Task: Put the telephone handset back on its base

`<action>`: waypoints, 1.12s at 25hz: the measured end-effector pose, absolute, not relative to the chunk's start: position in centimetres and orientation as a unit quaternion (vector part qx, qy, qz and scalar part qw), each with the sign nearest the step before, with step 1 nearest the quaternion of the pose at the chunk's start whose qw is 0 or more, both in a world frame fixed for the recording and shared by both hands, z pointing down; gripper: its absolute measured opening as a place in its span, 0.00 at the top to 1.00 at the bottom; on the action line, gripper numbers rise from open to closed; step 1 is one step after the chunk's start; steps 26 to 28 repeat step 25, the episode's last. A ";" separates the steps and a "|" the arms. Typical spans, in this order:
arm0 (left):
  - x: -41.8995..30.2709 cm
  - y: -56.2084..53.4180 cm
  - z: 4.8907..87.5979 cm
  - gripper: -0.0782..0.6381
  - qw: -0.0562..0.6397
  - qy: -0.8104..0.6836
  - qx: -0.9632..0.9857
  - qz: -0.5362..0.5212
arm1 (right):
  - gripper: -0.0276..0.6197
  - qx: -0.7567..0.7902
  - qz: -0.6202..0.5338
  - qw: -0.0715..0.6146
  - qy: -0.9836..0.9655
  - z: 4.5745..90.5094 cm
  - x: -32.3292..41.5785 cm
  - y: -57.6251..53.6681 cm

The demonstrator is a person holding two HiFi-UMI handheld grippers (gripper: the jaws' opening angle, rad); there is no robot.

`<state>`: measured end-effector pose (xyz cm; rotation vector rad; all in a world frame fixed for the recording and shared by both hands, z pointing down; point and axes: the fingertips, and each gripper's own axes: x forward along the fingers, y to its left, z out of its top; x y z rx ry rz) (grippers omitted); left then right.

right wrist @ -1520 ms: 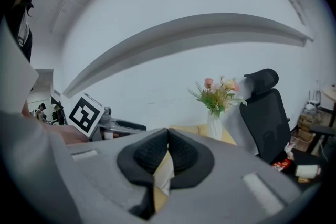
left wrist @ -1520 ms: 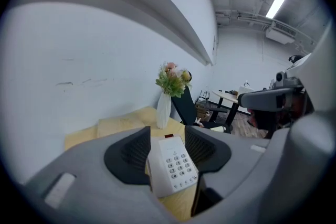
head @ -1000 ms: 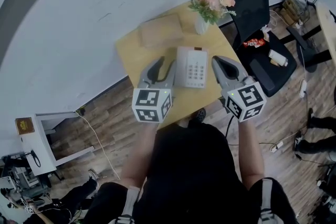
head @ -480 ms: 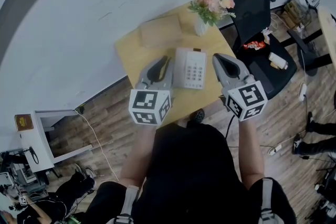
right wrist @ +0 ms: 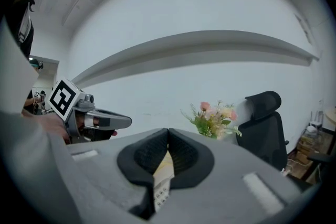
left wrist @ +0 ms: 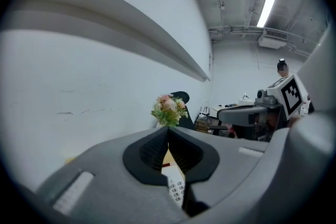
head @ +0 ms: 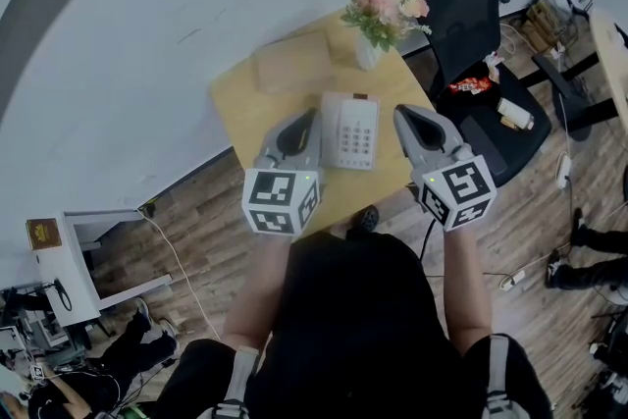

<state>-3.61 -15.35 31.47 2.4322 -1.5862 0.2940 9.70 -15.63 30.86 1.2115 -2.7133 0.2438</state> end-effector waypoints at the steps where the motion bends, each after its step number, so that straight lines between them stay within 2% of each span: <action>1: -3.5 -15.4 31.5 0.88 0.112 -0.539 0.829 0.100 | 0.95 0.403 0.079 0.082 -0.908 30.9 9.7 -15.6; 28: -3.2 -17.2 32.6 0.88 0.130 -0.543 0.822 0.111 | 0.95 0.403 0.085 0.090 -0.907 32.0 10.9 -17.7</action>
